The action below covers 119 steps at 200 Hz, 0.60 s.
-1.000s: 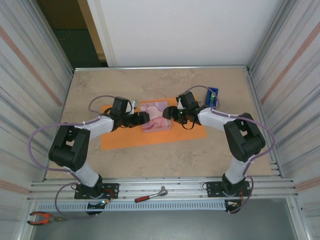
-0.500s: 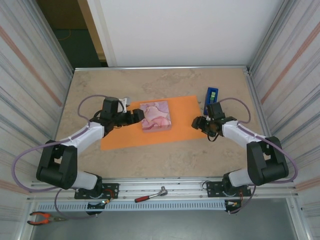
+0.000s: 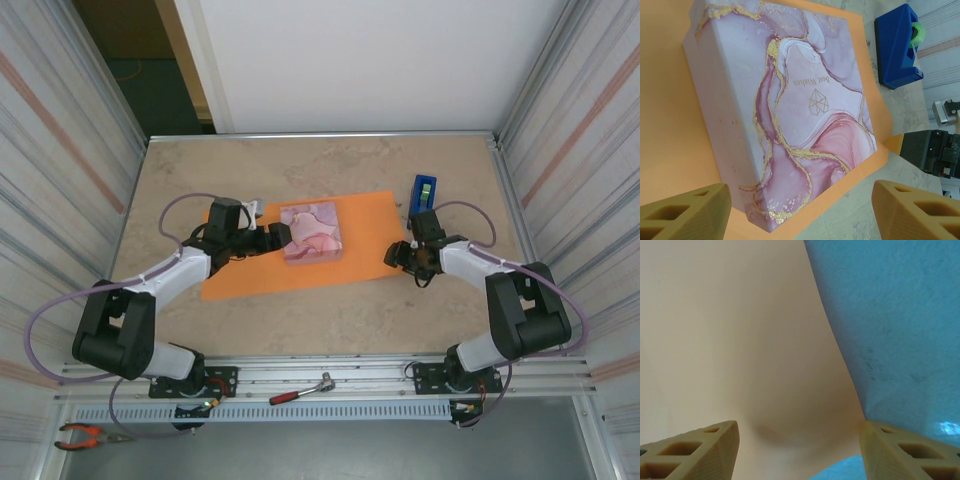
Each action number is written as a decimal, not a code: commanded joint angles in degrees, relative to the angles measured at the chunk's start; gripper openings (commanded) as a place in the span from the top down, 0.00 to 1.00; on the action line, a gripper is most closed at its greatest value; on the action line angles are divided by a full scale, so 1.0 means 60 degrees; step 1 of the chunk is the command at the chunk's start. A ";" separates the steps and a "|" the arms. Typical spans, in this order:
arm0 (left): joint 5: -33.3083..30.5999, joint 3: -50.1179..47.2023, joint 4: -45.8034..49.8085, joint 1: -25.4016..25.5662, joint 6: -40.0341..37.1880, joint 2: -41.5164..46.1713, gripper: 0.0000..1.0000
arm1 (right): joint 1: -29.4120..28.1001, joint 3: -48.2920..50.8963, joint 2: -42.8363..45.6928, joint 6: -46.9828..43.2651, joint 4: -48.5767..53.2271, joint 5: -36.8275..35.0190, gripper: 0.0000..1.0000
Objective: Wrap the gift box in paper
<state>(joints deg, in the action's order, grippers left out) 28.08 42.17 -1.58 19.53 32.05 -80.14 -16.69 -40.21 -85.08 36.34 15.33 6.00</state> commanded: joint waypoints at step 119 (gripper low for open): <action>0.0145 0.0075 -0.0095 0.0026 0.0158 0.0150 0.25 | -0.0207 -0.0548 -0.0732 0.0384 -0.3411 0.1577 0.33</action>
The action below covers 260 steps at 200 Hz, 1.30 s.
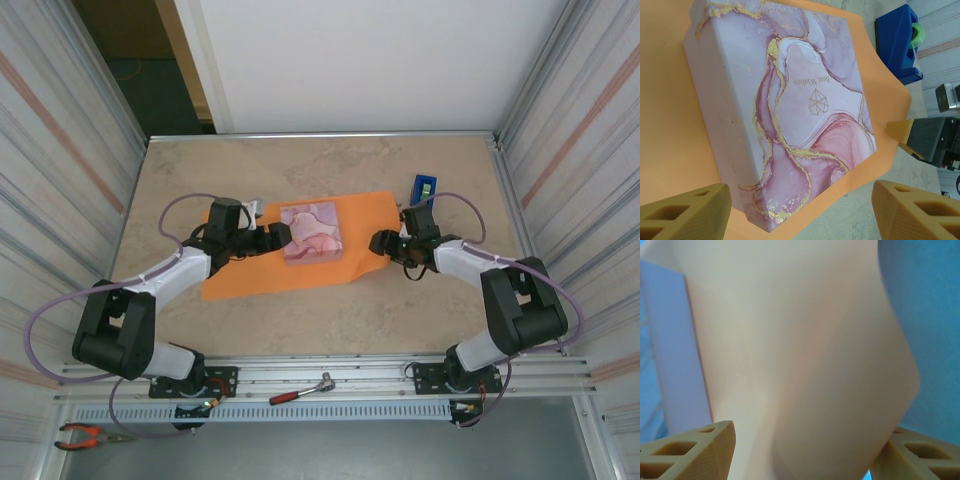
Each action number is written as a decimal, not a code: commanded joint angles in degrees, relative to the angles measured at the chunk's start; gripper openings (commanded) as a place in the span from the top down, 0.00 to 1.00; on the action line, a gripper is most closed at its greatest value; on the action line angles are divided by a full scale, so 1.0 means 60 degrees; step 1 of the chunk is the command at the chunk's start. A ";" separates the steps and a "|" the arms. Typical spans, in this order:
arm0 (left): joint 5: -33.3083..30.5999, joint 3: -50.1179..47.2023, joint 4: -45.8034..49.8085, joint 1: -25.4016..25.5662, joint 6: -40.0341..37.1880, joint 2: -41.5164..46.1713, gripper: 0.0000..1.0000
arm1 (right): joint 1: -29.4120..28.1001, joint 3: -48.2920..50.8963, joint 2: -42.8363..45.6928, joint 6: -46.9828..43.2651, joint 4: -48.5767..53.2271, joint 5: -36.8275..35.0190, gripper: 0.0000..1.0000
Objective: Wrap the gift box in paper
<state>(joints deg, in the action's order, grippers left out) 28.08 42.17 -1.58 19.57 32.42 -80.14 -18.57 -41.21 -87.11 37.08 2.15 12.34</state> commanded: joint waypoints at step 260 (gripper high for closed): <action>0.0368 0.0980 0.0406 0.0045 0.0202 0.0054 0.27 | -0.1716 -0.1437 0.1117 -0.0544 0.1218 0.0149 1.00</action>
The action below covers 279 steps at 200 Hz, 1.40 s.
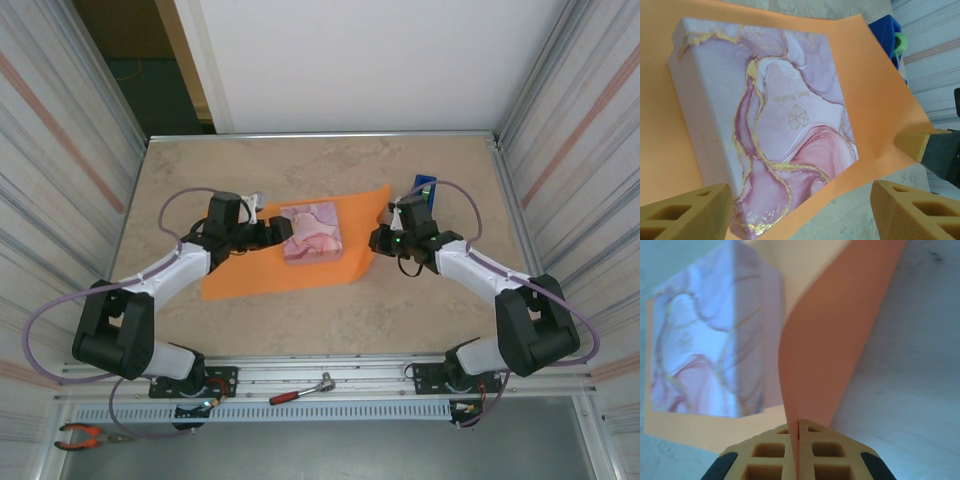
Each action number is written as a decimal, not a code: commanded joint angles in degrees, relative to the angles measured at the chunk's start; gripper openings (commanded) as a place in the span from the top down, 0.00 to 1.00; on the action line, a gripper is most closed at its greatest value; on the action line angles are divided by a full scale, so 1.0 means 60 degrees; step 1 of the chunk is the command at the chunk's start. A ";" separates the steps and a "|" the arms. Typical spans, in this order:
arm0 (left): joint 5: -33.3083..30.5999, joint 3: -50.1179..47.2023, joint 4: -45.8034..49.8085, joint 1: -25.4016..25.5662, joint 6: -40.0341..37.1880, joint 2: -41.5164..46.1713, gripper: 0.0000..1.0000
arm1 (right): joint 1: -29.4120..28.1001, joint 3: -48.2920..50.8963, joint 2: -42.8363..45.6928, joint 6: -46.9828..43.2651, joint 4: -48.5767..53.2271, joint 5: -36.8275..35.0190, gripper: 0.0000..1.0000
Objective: Wrap the gift box in paper
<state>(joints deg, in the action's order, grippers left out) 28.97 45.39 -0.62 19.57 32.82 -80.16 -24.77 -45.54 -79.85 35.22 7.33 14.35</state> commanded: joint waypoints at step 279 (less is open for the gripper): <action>-0.0115 0.2529 0.0399 0.0835 -0.0119 -0.2466 0.43 | -0.3155 -0.2314 -0.1857 -0.0743 0.0016 0.0674 1.00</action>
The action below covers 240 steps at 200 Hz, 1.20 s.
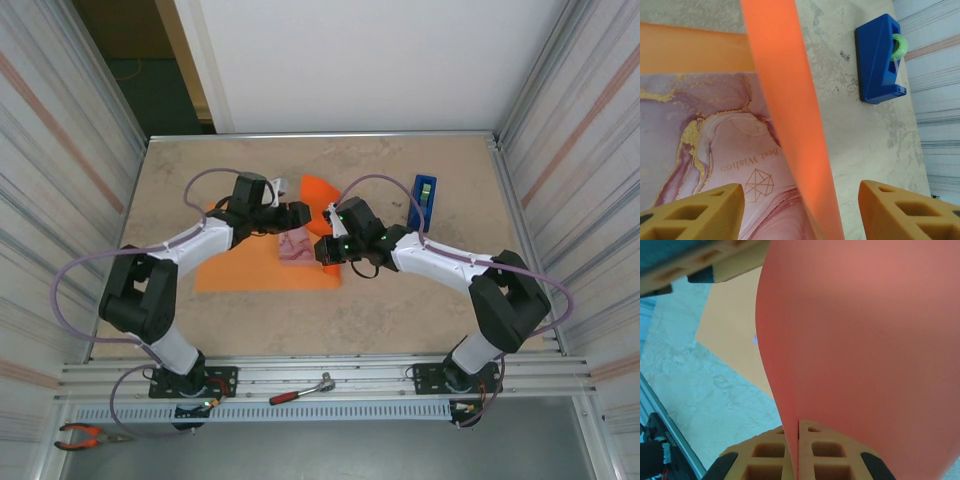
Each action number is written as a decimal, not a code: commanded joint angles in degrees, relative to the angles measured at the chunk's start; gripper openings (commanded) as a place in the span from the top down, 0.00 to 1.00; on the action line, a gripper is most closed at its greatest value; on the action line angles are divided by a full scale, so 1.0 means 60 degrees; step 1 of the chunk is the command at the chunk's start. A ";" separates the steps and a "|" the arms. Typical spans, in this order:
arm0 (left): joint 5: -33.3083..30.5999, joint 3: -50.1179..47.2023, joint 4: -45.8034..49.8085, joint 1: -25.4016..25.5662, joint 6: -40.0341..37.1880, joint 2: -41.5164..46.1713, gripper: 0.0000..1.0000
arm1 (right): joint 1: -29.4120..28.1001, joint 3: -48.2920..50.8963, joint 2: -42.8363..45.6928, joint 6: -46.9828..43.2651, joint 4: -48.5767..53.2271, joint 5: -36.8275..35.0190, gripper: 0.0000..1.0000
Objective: Wrap the gift box in paper
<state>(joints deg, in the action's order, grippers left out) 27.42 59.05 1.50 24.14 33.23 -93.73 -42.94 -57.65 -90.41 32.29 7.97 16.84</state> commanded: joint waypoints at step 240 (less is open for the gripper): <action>-0.0558 -0.0770 0.0279 -0.0303 -0.0708 0.0541 1.00 | 0.1554 -0.1700 -0.1866 0.1187 -0.0563 0.1004 0.76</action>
<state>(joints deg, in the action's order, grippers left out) 25.23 55.57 2.39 22.96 29.93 -93.32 -33.04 -65.52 -98.39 38.81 4.69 22.44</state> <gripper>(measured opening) 0.051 0.280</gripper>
